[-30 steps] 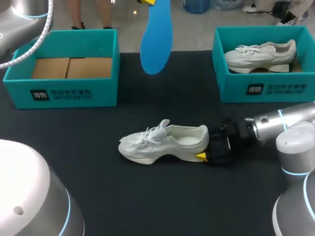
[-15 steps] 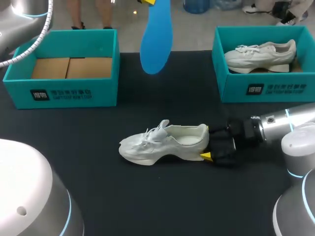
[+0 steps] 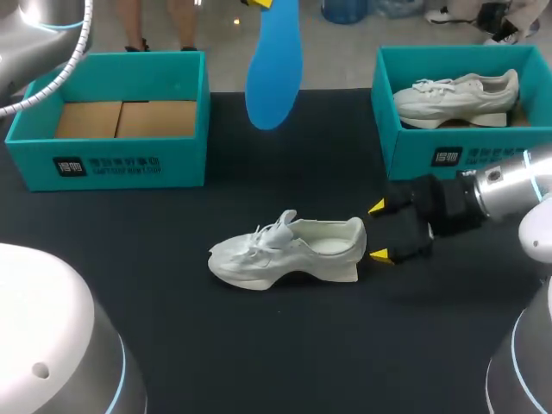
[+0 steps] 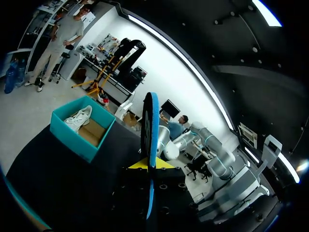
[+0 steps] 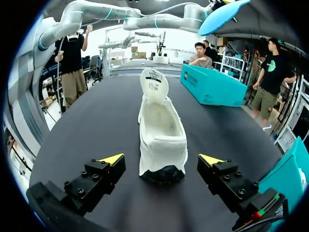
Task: Take the shoe out of the shoebox, open the shoe tongue, remove and reinsert the insole, then place the shoe into the shoebox
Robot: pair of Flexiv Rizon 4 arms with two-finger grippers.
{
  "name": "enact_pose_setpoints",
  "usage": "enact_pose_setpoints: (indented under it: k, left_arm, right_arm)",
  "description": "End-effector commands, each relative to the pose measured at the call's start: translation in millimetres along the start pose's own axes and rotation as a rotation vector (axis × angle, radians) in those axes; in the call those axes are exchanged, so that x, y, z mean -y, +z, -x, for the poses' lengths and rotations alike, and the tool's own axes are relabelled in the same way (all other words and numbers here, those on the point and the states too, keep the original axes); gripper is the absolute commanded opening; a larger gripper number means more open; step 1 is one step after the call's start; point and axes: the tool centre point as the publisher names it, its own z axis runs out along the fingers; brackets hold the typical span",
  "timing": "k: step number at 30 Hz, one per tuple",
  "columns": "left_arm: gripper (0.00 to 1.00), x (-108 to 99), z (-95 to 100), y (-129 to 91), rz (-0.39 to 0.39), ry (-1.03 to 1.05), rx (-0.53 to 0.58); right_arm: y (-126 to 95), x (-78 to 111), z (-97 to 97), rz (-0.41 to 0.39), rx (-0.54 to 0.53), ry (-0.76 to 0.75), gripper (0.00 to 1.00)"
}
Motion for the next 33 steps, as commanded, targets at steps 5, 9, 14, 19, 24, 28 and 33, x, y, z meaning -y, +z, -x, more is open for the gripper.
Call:
enact_pose_setpoints:
  k: [5, 9, 14, 19, 24, 28, 33]
  left_arm:
    - [0.0, -0.6, 0.6, 0.3, -0.001, 0.001, 0.0]
    - [0.0, -0.6, 0.6, 0.3, -0.001, 0.001, 0.0]
    - [0.0, -0.6, 0.6, 0.3, -0.001, 0.001, 0.0]
    - [0.0, -0.6, 0.6, 0.3, -0.001, 0.001, 0.0]
    - [0.0, -0.6, 0.6, 0.3, -0.001, 0.001, 0.0]
    - [0.0, -0.6, 0.6, 0.3, -0.001, 0.001, 0.0]
    - [0.0, -0.6, 0.6, 0.3, -0.001, 0.001, 0.0]
  right_arm:
    - [-28.5, -36.3, 10.6, -0.375, -0.059, 0.023, 1.0]
    - [-28.8, -45.6, 14.4, -0.49, -0.071, 0.037, 1.0]
    - [-28.1, -53.2, 15.1, -0.606, -0.064, 0.04, 1.0]
    - [-35.3, -49.6, 10.1, -0.592, -0.013, 0.028, 1.0]
    - [-43.0, -45.7, 4.2, -0.582, 0.009, 0.023, 1.0]
    - [-48.3, -45.2, 1.9, -0.618, 0.006, 0.017, 1.0]
    - [-50.1, -47.7, 2.0, -0.714, -0.039, 0.017, 1.0]
